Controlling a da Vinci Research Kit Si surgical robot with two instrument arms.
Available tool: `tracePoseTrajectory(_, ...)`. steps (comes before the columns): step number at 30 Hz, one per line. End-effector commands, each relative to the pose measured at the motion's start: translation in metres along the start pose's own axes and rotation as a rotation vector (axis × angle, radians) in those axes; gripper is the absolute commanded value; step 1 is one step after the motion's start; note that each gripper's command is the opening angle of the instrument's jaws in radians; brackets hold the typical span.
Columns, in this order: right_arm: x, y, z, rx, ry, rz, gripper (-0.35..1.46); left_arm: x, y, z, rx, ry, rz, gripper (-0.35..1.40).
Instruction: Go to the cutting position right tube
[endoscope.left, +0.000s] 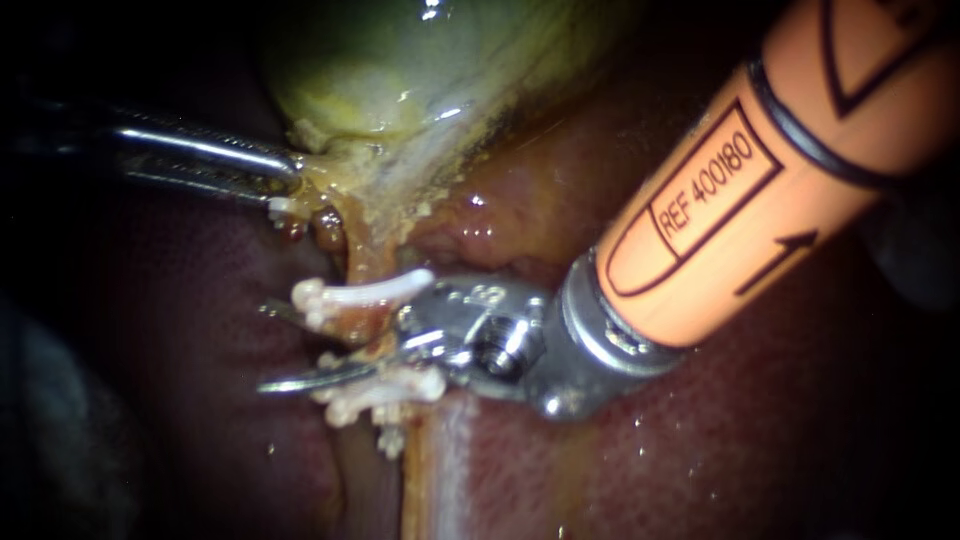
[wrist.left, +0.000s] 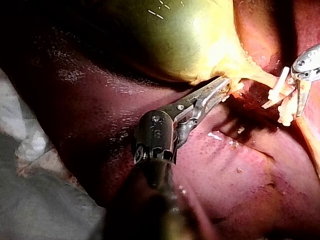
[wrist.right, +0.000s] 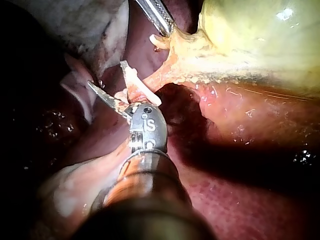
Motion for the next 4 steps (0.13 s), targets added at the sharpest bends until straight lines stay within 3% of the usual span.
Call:
tracePoseTrajectory(1, -0.0001, 0.0001, 0.0, -0.001, -0.001, 0.001, 1.4, 0.0, 0.0, 0.0001, 0.0, 0.0, 0.0, -0.35)
tracePoseTrajectory(4, -0.0001, 0.0001, 0.0, -0.001, -0.001, 0.001, 1.4, 0.0, 0.0, 0.0001, 0.0, 0.0, 0.0, -0.35)
